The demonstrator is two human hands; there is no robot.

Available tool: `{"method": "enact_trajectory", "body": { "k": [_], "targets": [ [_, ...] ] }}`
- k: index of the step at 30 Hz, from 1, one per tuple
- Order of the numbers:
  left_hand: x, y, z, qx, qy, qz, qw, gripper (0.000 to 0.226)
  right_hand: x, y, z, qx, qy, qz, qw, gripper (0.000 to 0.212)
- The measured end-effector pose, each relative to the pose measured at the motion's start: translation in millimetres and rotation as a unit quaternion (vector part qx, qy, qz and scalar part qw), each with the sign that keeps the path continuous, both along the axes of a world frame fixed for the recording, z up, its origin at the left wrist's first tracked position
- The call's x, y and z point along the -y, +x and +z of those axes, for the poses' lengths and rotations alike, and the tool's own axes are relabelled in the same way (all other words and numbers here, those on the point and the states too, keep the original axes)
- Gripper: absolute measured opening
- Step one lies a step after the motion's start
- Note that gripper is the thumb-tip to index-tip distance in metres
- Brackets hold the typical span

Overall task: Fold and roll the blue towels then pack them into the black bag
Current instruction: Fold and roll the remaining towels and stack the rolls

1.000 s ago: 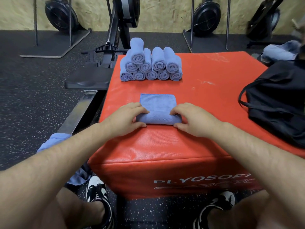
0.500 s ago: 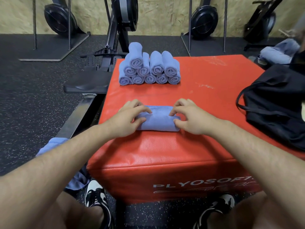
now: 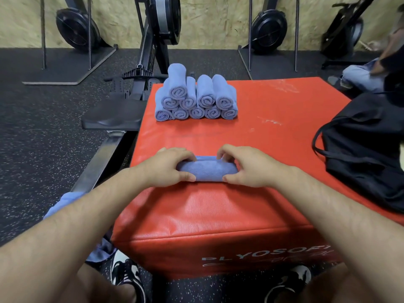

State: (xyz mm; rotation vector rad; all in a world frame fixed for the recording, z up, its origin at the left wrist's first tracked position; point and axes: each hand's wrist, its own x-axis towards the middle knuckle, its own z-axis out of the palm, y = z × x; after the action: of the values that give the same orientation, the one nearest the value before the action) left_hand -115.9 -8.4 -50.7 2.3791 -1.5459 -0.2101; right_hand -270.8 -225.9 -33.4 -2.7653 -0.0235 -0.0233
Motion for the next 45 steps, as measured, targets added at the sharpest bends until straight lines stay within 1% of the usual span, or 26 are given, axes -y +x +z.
{"method": "enact_trajectory", "body": {
  "k": [2,4,8,10,12,13,14,16,17,19,20,23,25,26,27,29,31,32,34,37,41,45],
  "targets": [
    [-1,3,2,-0.044,0.017,-0.001,0.999,0.054,3,1,5,-0.041,0.038,-0.006,0.998,0.038],
    [0,4,2,-0.043,0.004,0.003,0.999,0.053,7,6,5,-0.057,0.061,-0.017,0.996,0.033],
    [8,5,2,0.027,-0.082,-0.03,0.996,0.034,18,24,-4,-0.016,0.022,-0.015,1.0,0.029],
    [13,5,2,0.065,-0.094,-0.043,0.993,0.029,21,31,-3,0.011,0.05,-0.015,0.999,0.03],
    [18,7,4,0.099,-0.088,-0.035,0.991,0.028,19,36,0,0.042,0.071,-0.011,0.996,0.032],
    [20,10,4,0.109,-0.076,-0.027,0.991,0.03,17,38,-1,0.054,0.063,-0.01,0.996,0.031],
    [22,13,2,0.116,-0.057,-0.022,0.991,0.036,16,40,-3,0.063,0.048,-0.007,0.997,0.028],
    [26,22,-7,0.129,-0.008,-0.026,0.991,0.056,16,43,-9,0.057,0.023,-0.008,0.998,0.023],
    [28,27,-12,0.128,0.011,-0.029,0.991,0.064,19,44,-14,0.038,0.014,-0.009,0.999,0.031],
    [34,35,-19,0.109,0.023,-0.027,0.993,0.071,25,47,-22,0.002,0.016,-0.011,1.0,0.055],
    [37,39,-20,0.102,0.026,-0.026,0.994,0.073,26,50,-25,-0.008,0.025,-0.016,1.0,0.06],
    [45,52,-17,0.099,0.063,-0.039,0.992,0.081,29,58,-28,-0.005,0.027,-0.021,0.999,0.066],
    [51,57,-11,0.086,0.075,-0.044,0.992,0.079,32,62,-27,0.002,0.049,-0.027,0.998,0.063],
    [54,60,-8,0.064,0.069,-0.045,0.995,0.076,34,63,-25,0.009,0.073,-0.034,0.997,0.06],
    [56,62,-3,0.022,0.049,-0.042,0.998,0.074,38,64,-22,0.026,0.102,-0.045,0.993,0.058],
    [59,67,11,-0.104,-0.032,-0.024,0.994,0.069,46,66,-13,0.069,0.187,-0.082,0.976,0.053],
    [59,71,27,-0.208,-0.123,0.011,0.97,0.061,53,66,0,0.102,0.281,-0.123,0.946,0.051],
    [59,73,37,-0.247,-0.162,0.032,0.955,0.057,56,68,8,0.115,0.31,-0.133,0.934,0.05],
    [57,73,49,-0.319,-0.21,0.069,0.922,0.051,60,68,17,0.125,0.355,-0.14,0.916,0.052],
    [56,73,62,-0.385,-0.257,0.09,0.882,0.049,61,68,31,0.127,0.415,-0.141,0.89,0.055],
    [52,72,76,-0.42,-0.294,0.101,0.853,0.051,57,65,49,0.125,0.466,-0.128,0.866,0.048],
    [50,63,79,-0.454,-0.333,0.096,0.821,0.06,47,59,64,0.138,0.502,-0.111,0.847,0.036]
  ]
}}
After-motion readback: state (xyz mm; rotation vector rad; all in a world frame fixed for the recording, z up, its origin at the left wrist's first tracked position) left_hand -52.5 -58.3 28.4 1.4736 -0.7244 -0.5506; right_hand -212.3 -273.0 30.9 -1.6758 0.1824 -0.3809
